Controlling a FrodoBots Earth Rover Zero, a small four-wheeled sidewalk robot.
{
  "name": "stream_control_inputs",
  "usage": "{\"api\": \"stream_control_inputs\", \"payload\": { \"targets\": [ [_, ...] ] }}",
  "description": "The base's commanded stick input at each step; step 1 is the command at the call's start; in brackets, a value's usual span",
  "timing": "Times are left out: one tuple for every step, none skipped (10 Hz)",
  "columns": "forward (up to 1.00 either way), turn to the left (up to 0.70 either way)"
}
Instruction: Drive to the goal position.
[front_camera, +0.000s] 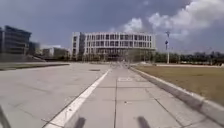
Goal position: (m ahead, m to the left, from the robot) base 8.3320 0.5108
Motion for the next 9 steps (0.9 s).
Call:
{"api": "stream_control_inputs", "payload": {
  "targets": [
    [0.70, 0.00],
    [0.70, 0.00],
    [0.70, 0.00],
    [0.70, 0.00],
    [0.70, 0.00],
    [0.70, 0.00],
    [0.70, 0.00],
    [0.70, 0.00],
    [0.70, 0.00]
  ]
}}
